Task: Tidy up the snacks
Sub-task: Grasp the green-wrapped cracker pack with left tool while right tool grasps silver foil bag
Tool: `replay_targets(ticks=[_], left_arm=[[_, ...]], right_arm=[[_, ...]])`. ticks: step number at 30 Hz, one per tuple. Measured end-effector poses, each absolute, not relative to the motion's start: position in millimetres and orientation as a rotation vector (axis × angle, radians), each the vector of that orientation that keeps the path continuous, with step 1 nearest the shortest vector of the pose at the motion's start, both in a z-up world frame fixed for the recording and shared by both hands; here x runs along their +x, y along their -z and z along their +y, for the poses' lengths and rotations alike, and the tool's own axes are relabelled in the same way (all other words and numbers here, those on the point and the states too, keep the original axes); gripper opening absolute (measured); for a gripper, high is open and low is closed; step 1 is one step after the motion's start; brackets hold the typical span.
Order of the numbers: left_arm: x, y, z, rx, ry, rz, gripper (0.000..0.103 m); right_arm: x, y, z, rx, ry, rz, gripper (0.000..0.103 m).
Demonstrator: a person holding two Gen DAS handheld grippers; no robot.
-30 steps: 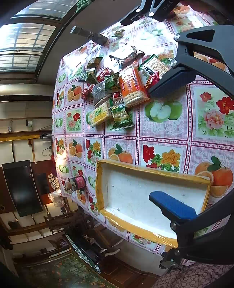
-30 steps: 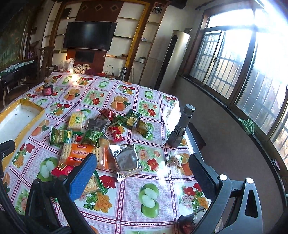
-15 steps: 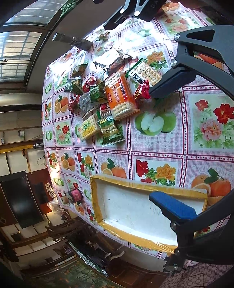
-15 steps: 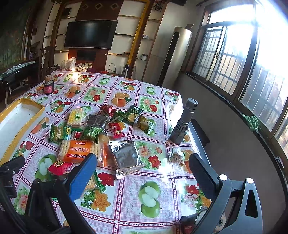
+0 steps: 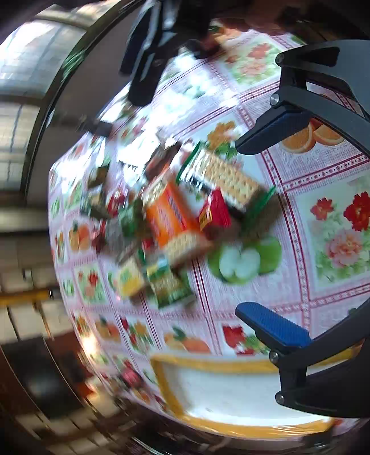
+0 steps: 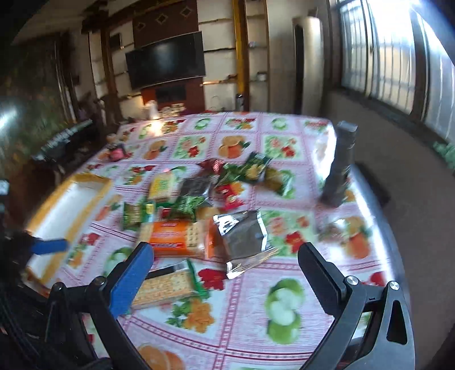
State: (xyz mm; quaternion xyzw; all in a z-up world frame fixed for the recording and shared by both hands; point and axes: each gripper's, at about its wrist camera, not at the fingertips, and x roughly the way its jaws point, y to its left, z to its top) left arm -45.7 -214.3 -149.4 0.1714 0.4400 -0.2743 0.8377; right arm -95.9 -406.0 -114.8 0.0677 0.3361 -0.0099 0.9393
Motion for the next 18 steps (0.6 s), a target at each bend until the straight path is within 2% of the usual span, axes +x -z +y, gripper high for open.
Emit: replay_targets(ticks=[5,9,10,17,18], left_arm=[[-39.6,164.4,-253.6,0.500,0.663,0.936,0.103],[-26.6,180.4,-271.0,0.527,0.701,0.983,0.103],[-22.9,184.5,-273.1,0.527,0.706,0.996,0.103],[10.9,205.5,-273.2,0.519,0.716,1.070,0.102],[11.6,205.8,-272.6,0.518,0.729,1.073,0.099]], right_arm=[[-86.7,135.8,-430.7,0.308,-0.067,0.737,0.085],[-75.6,147.2,-430.8,0.292,-0.064,0.774,0.076],[-70.7,149.1,-431.7,0.289,-0.067,0.784,0.068],[-27.0,164.9,-431.4,0.196,-0.021,0.864,0.067],[-21.0,168.0,-430.4,0.179,-0.023,0.874,0.067]])
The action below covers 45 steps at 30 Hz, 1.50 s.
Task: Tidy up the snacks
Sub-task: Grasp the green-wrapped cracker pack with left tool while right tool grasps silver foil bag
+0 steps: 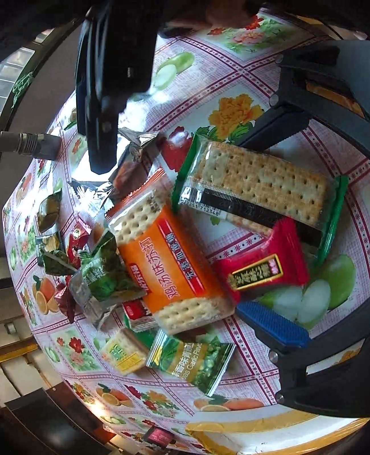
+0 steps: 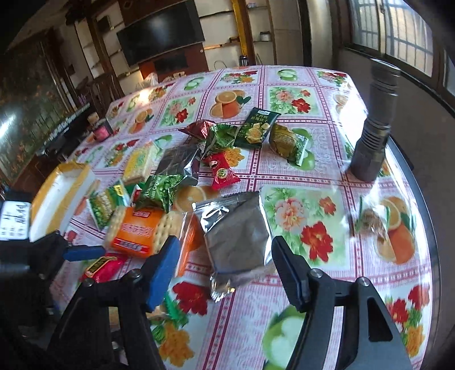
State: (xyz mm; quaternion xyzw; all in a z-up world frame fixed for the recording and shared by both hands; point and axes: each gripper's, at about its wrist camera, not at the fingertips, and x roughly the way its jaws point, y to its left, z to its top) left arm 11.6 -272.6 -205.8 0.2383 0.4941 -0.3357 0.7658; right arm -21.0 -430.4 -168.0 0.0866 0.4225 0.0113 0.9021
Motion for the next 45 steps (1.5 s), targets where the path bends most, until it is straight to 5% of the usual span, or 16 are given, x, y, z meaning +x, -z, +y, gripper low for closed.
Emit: replay_targets(ticks=[4,15,22,27,29,31,32,38,40,45], left_arm=[[3.7,201.0,-267.5,0.501,0.788,1.070,0.076],[-20.8,189.1,-243.1,0.399,0.800,1.071,0.069],[-32.6,170.2,-212.2,0.280,0.816,1.059,0.036],[-30.9,178.0,-203.8,0.288,0.783,1.074,0.035],[-31.5,178.4,-206.5,0.313,0.793,1.072,0.049],[-31.9,181.8,-213.5,0.362,0.792,1.053,0.088],[-32.0,183.2,-215.2,0.383,0.786,1.041,0.089],[-32.0,192.8,-233.8,0.527,0.743,0.986,0.083],[-36.9,192.1,-237.4,0.568,0.754,0.961,0.047],[-51.4,196.6,-233.7,0.573,0.819,0.980,0.047]], right_arm=[[-3.7,187.9,-427.4,0.097,-0.001,0.943,0.068],[-24.8,190.8,-431.1,0.163,-0.056,0.908,0.058],[-63.0,173.6,-431.1,0.259,-0.093,0.840,0.058],[-73.2,170.6,-422.6,0.274,-0.113,0.841,0.058],[-76.1,170.6,-418.0,0.276,-0.122,0.845,0.058],[-78.8,169.7,-415.2,0.280,-0.127,0.839,0.059],[-80.4,169.0,-414.2,0.288,-0.131,0.832,0.059],[-88.7,165.1,-415.7,0.312,-0.133,0.806,0.060],[-90.8,163.2,-418.2,0.320,-0.126,0.796,0.060],[-94.9,160.4,-423.2,0.329,-0.122,0.776,0.060]])
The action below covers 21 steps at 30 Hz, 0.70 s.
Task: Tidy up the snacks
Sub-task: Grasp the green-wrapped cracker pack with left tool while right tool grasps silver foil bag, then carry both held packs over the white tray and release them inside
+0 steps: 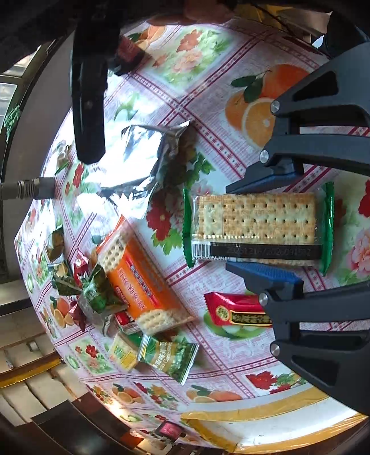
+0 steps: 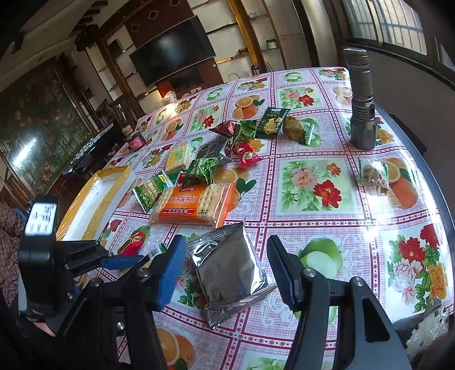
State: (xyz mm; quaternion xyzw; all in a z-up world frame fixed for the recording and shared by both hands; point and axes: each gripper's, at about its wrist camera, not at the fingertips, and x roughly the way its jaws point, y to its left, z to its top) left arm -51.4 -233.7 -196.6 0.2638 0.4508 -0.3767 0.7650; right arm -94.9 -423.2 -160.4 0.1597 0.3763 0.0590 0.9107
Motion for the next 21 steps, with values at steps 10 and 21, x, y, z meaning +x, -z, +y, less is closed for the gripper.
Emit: replay_targets(ticks=[10,21], left_arm=[[-38.6,204.0,-221.1,0.515,0.744,1.086,0.087],[-46.2,199.5,-218.6,0.487,0.780,1.039,0.048]], right_arm=[[-71.0,182.3,-385.9,0.105,-0.091,0.908,0.066],[-61.1,198.4,-379.9,-0.001,-0.091,0.976,0.059]])
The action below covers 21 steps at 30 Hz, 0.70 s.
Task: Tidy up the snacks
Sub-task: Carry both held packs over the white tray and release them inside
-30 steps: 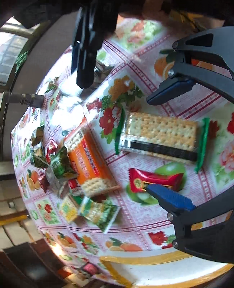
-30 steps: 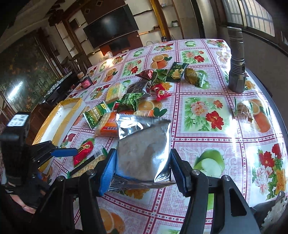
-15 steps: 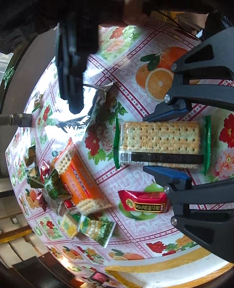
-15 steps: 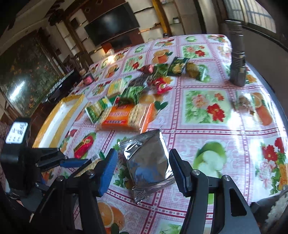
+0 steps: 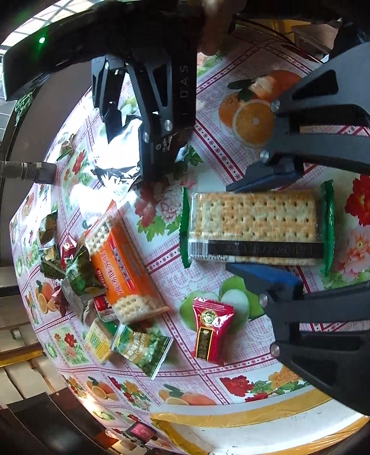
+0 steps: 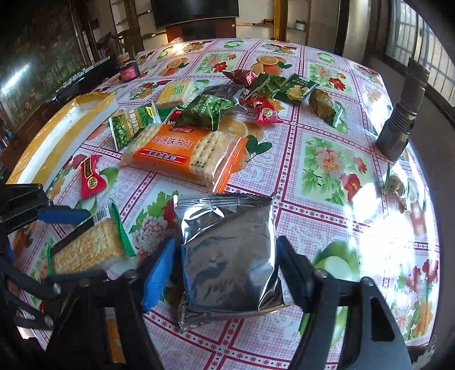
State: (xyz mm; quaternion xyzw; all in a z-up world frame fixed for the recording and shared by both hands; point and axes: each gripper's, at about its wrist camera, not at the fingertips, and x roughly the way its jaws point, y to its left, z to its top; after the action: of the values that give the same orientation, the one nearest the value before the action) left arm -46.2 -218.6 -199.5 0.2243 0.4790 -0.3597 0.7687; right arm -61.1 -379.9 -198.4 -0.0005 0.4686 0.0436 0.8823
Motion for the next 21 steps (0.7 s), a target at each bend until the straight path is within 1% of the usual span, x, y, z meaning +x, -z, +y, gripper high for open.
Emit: replay_targets(ticks=[2,5,10,17,21], left_arm=[[-45.4,198.0,-218.3,0.465,0.773,1.038,0.048],[-45.1,194.2,-210.9,0.427,0.761,1.045,0.048],[-50.4,168.3,-183.2,0.317,0.743,1.007,0.048],[-38.4,129.6,-99.1,0.132,0.605,0.940,0.048],[-25.6,123.8,-46.1,0.056,0.488,0.928,0.048]], right_arm=[[-64.7,196.6,-379.5,0.017,-0.093,0.976,0.058],[-74.0,186.7,-383.0,0.069,-0.110,0.928,0.058],[-87.2,165.6,-384.2,0.153,-0.162,0.871,0.058],[-79.4,138.5,-351.3,0.218,-0.319,0.808,0.058],[-63.9,133.6,-310.7,0.238,-0.458,0.802,0.058]])
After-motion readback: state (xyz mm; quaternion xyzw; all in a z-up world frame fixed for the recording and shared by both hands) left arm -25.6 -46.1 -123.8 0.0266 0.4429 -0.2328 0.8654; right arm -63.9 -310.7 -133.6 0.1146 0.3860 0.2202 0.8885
